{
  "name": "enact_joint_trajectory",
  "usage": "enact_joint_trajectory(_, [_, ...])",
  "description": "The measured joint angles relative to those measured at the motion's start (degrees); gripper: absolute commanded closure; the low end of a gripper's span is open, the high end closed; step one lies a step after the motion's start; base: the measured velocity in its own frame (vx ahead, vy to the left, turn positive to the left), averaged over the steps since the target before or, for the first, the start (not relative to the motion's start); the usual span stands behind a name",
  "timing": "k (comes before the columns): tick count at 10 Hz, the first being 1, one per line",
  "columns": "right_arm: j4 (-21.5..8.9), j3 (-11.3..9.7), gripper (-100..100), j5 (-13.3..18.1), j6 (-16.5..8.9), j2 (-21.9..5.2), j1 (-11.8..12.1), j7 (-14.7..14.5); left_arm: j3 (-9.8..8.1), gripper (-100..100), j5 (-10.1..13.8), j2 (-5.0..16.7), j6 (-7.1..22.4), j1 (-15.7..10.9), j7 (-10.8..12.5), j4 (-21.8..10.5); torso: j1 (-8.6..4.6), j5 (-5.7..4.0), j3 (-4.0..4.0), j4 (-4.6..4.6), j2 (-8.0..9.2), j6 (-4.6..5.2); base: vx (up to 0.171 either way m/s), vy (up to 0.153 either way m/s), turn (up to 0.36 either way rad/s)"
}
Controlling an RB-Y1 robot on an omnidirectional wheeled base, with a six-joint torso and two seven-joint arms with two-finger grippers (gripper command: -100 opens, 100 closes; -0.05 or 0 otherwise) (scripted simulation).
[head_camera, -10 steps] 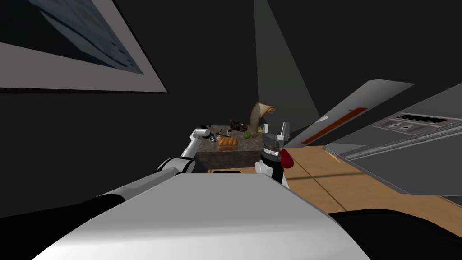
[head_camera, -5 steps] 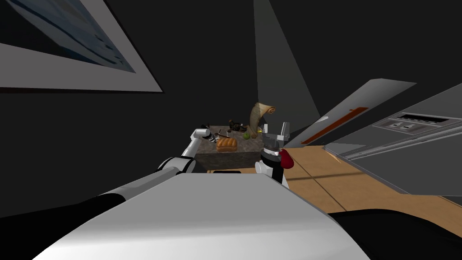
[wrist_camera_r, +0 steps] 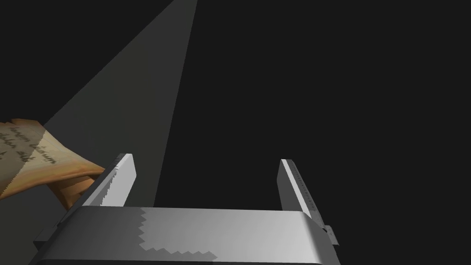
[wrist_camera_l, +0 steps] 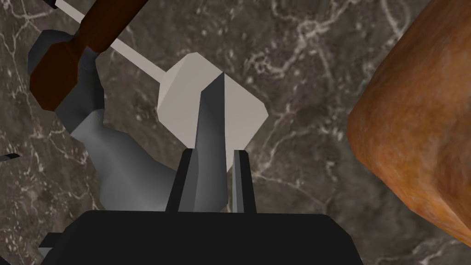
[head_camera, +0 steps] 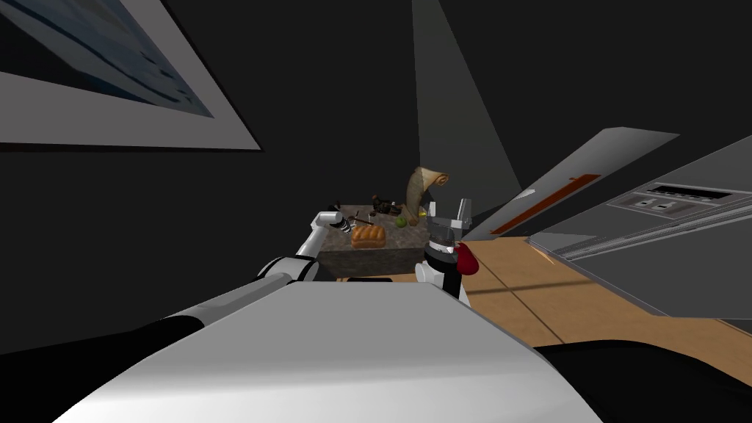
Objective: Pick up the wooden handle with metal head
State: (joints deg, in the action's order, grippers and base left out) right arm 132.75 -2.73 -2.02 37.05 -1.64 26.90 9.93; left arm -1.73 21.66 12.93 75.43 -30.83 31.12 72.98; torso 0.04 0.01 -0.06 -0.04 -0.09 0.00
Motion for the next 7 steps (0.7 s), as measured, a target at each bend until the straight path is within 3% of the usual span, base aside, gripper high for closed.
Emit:
enact_joint_trajectory(2, [0.00, 0.00, 0, 0.00, 0.00, 0.00, 0.00, 0.00, -0.02, 100, -0.02, 0.04, -0.06, -0.02, -0.01, 0.02, 0.00, 0.01, -0.03, -0.03, -0.03, 0.01, 0.000, 0.000, 0.000])
enact_joint_trajectory(3, [0.00, 0.00, 0, 0.00, 0.00, 0.00, 0.00, 0.00, -0.01, 0, -0.03, 0.04, -0.07, -0.02, -0.01, 0.02, 0.00, 0.01, -0.03, -0.03, -0.03, 0.01, 0.000, 0.000, 0.000])
enact_joint_trajectory(4, [0.00, 0.00, 0, 0.00, 0.00, 0.00, 0.00, 0.00, -0.01, 100, -0.03, 0.04, -0.07, -0.02, -0.02, 0.02, 0.00, 0.01, -0.03, -0.03, -0.03, 0.01, -0.024, 0.007, 0.014])
enact_joint_trajectory(6, [0.00, 0.00, 0, 0.00, 0.00, 0.00, 0.00, 0.00, 0.02, 100, 0.35, 0.56, 1.75, -0.45, 0.55, 1.60, 0.03, 0.02, 0.07, 0.01, 0.14, -0.01, -0.033, 0.006, 0.008])
enact_joint_trajectory(7, [0.00, 0.00, 0, 0.00, 0.00, 0.00, 0.00, 0.00, 0.02, 0, 0.37, 0.59, 1.94, -0.50, 0.62, 1.67, 0.02, 0.02, 0.04, 0.00, 0.09, 0.00, 0.000, 0.000, 0.000])
